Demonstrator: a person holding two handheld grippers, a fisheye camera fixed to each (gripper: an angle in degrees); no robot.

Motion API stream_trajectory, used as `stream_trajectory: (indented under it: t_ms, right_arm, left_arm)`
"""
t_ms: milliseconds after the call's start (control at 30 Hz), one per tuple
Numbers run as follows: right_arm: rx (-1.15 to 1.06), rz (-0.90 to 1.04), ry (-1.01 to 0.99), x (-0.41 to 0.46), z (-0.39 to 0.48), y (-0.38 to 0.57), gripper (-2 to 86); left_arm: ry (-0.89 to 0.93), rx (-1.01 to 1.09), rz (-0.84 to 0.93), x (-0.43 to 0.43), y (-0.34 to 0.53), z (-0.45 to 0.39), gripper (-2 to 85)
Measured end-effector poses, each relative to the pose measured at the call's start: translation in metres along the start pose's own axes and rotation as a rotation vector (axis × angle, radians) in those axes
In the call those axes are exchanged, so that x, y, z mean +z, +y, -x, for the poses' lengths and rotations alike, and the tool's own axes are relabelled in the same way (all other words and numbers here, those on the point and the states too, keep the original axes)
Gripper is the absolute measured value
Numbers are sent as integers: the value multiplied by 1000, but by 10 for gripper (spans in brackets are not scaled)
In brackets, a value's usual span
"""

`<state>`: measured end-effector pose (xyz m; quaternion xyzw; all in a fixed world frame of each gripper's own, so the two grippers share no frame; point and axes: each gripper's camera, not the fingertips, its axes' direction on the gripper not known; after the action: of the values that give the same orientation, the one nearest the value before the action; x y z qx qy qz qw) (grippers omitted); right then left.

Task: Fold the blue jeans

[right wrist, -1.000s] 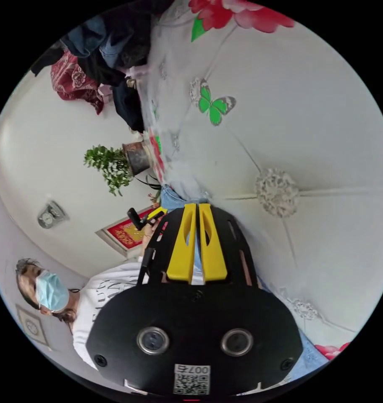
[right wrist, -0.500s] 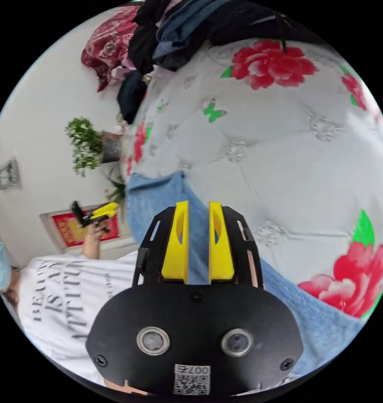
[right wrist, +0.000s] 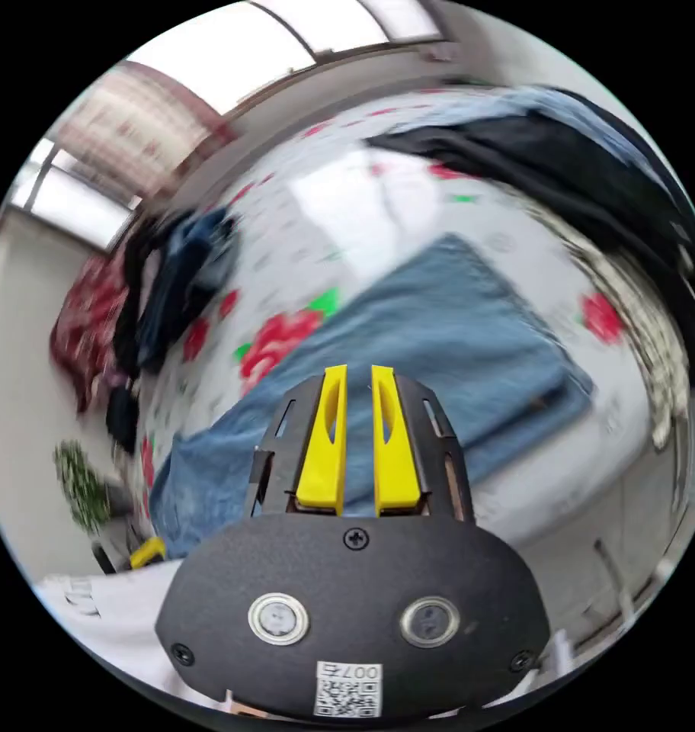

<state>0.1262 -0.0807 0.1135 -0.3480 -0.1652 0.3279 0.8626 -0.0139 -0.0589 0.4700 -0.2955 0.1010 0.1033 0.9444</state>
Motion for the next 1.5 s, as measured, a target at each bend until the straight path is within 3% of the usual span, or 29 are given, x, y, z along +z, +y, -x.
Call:
stream_trajectory:
  t_ms: [167, 300, 433, 567, 667, 733, 800, 867, 1133, 1233, 1300, 1333, 1500]
  right_arm:
    - [400, -16, -193, -23, -139, 23, 22]
    - [496, 40, -262, -3, -175, 26, 10]
    - [438, 32, -319, -2, -173, 15, 0]
    - [60, -118, -461, -74, -127, 10, -3]
    - [-168, -226, -380, -123, -118, 32, -3]
    - [-144, -176, -319, -108, -141, 41, -3]
    - [67, 73, -228, -40, -185, 47, -3]
    - [140, 148, -220, -10, -203, 56, -3]
    - [95, 0, -398, -42, -205, 59, 1]
    - [30, -2, -255, -48, -190, 57, 11]
    - [109, 68, -41, -39, -194, 62, 27]
    - [130, 63, -45, -40, -197, 65, 31]
    - [311, 7, -310, -43, -223, 92, 63]
  left_arm:
    - [17, 144, 148, 42, -30, -63, 114]
    - [-139, 189, 292, 77, -50, -85, 88]
    - [-124, 185, 300, 65, -63, -83, 12]
    - [-190, 205, 195, 11, -68, -96, -3]
    - [-208, 229, 144, -11, -60, -110, -4]
    - [-178, 229, 162, 2, -56, -112, -3]
    - [-150, 183, 259, 48, -52, -106, 1]
    - [-128, 111, 359, 81, -53, -97, 5]
    - [-156, 119, 394, 90, -60, -103, 30]
    - [-163, 71, 385, 96, -56, -102, 39]
    - [-150, 24, 382, 101, -53, -98, 45]
    - [-144, 9, 383, 101, -52, -97, 46]
    - [-128, -113, 301, 90, -27, -94, 62]
